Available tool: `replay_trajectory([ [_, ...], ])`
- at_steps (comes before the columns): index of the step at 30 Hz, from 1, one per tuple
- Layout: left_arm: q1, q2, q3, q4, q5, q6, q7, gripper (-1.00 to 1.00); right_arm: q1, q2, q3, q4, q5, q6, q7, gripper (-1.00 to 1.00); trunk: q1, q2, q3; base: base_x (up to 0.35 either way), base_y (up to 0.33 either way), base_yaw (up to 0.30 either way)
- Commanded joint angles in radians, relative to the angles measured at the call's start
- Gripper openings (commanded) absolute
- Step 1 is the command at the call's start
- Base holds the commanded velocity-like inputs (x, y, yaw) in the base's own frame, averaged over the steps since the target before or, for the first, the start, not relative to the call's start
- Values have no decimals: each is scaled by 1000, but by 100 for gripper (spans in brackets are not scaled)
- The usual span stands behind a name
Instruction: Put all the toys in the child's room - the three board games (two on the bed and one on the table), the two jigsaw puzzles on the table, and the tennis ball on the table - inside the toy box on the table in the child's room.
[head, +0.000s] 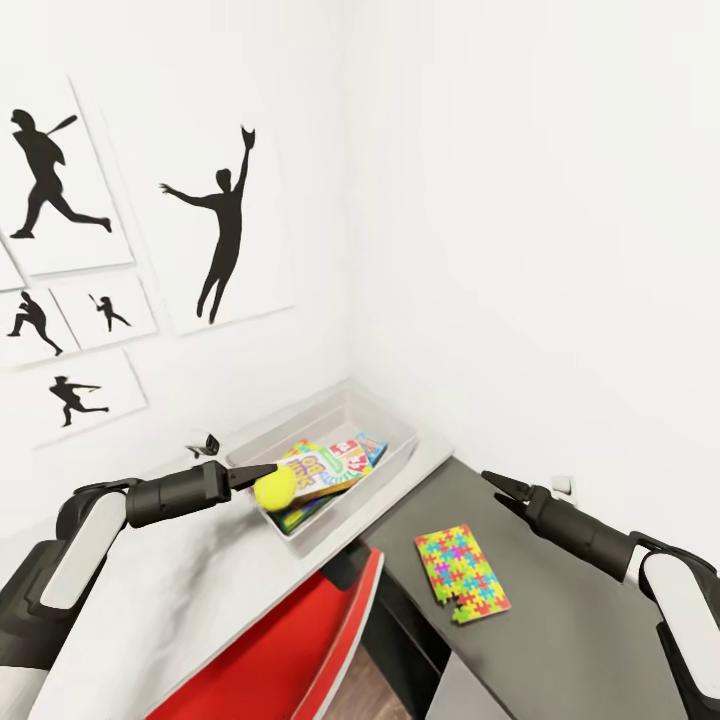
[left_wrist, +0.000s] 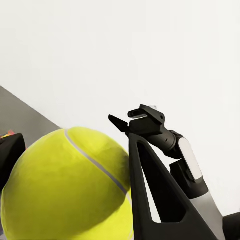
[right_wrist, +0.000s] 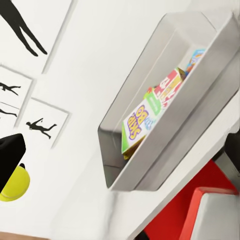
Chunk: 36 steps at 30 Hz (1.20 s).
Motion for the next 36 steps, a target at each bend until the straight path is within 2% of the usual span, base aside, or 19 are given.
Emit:
replay_trajectory([
  [1,-1,1,-1,0,-1,2,-3,-100,-1,0,-1,0,8,4,8,100,1,-2,-2,181,-97,38],
  [12,-1,1,-1,0,-1,2,-3,-100,-1,-1,-3,0,7,5,13,100,1,-2,-2,64,-38,160],
  [36,-1,1,-1,0,-1,2,-3,-100,-1,0,-2,0,8,5,13,100,1,-2,-2,24,0,3],
])
